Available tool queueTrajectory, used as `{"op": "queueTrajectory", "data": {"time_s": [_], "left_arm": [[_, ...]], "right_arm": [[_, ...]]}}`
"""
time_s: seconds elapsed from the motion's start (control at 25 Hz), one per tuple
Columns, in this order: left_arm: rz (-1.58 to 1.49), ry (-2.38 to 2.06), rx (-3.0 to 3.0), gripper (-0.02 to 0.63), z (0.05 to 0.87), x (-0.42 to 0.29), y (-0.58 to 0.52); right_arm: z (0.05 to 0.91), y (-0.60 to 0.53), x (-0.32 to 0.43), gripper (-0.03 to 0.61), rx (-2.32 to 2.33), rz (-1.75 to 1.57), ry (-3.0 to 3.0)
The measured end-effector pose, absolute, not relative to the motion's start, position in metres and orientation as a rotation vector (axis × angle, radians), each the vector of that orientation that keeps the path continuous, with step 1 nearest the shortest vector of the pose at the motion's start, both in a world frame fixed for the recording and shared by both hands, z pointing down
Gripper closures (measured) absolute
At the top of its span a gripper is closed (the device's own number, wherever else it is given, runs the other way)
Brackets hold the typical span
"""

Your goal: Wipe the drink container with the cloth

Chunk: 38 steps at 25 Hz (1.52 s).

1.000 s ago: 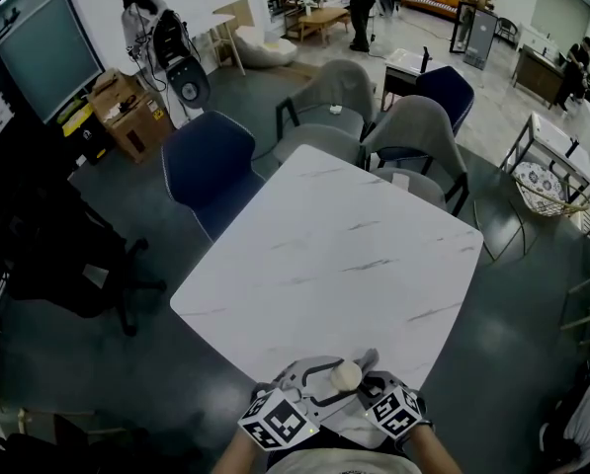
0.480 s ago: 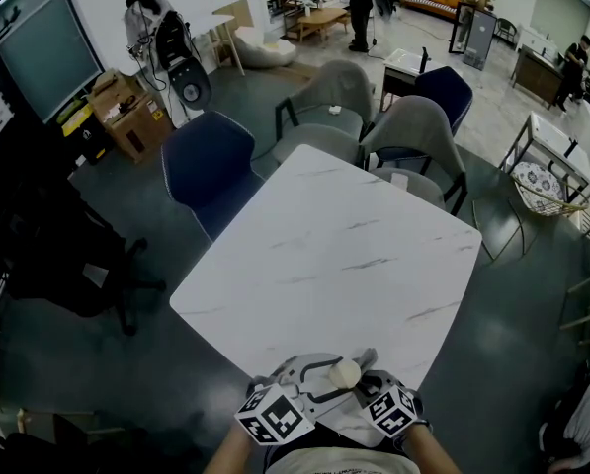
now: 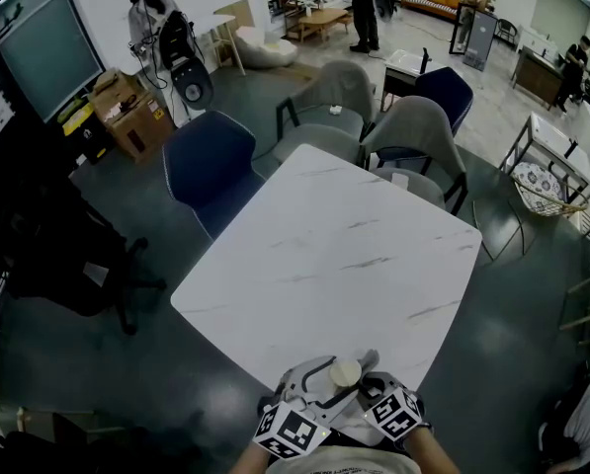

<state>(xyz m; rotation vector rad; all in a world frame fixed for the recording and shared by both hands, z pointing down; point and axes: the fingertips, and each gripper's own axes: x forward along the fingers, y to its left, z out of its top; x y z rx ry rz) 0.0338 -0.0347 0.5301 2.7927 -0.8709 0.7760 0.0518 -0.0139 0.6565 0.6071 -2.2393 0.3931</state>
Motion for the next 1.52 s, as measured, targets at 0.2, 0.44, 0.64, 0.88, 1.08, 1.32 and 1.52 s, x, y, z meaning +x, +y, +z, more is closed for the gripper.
{"op": "queueTrajectory", "data": {"time_s": [0.2, 0.44, 0.64, 0.88, 1.08, 1.32, 1.52], "left_arm": [[0.759, -0.953, 2.731, 0.337, 0.536, 0.03, -0.039], [0.71, -1.004, 2.711, 0.339, 0.535, 0.031, -0.04], [0.714, -0.971, 2.729, 0.342, 0.535, 0.033, -0.04], [0.731, -0.879, 2.759, 0.344, 0.537, 0.031, -0.039], [0.774, -0.741, 2.811, 0.345, 0.537, 0.032, -0.036], [0.823, -0.569, 2.869, 0.345, 0.536, 0.029, -0.035], [0.877, -0.402, 2.922, 0.345, 0.532, 0.029, -0.035]], "right_arm": [[0.636, -0.016, 0.052, 0.532, 0.613, 0.4, -2.28], [0.606, -0.018, 0.052, 0.532, 0.587, 0.367, -2.331], [0.584, -0.02, 0.055, 0.532, 0.562, 0.336, -2.352], [0.563, -0.021, 0.054, 0.532, 0.501, 0.269, -2.368], [0.551, -0.021, 0.055, 0.532, 0.445, 0.238, -2.369], [0.542, -0.019, 0.052, 0.532, 0.404, 0.2, -2.366], [0.539, -0.019, 0.049, 0.532, 0.385, 0.193, -2.367]]}}
